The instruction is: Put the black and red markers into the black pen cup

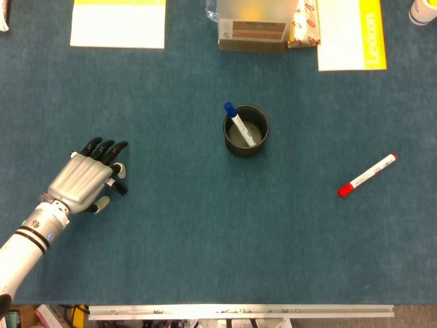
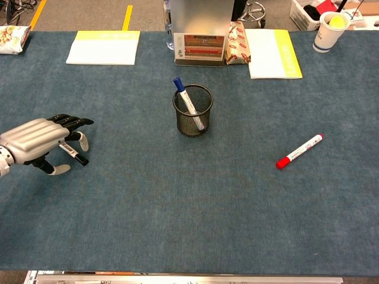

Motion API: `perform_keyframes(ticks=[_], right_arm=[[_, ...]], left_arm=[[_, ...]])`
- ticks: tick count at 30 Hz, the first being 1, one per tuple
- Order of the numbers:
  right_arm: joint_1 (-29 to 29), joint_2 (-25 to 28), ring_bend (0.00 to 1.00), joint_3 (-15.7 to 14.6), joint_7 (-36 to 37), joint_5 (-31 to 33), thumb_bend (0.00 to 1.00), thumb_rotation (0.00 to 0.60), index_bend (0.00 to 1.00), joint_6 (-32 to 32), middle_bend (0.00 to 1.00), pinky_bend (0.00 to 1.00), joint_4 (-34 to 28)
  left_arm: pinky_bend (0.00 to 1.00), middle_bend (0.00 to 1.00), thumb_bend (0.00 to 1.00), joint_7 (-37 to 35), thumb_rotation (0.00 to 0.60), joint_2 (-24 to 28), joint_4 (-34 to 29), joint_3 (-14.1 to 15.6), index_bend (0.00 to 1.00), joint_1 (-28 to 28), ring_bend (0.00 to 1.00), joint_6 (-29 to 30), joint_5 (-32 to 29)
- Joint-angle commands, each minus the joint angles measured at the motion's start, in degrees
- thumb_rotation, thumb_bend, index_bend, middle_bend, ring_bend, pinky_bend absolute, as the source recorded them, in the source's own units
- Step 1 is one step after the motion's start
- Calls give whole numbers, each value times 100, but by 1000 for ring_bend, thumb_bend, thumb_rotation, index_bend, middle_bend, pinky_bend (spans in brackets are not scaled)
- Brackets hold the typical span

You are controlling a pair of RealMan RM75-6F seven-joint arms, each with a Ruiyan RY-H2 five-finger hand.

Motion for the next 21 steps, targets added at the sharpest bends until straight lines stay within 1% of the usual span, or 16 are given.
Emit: perform_keyframes(ticks=[1,6,13,21], right_arm=[[1,1,194,2,5,3,0,600,317,-3,197,320,1],[-1,11,194,9,22,11,0,600,317,-5,197,320,1],[2,3,194,-2,9,8,0,600,316,-32,197,321,1],[1,-11,194,-7,-8,8,0,600,317,-46,197,321,5]], left_arm=[[27,0,292,15,600,-39,33,5,348,-30,0,-30,-7],[27,0,293,-8,600,-89,69,15,365,-58,0,-32,-9],[27,0,333,-30,600,-108,90,45,401,-56,0,21,3],[27,0,345,-48,600,-126,145,60,413,-62,0,22,-44]])
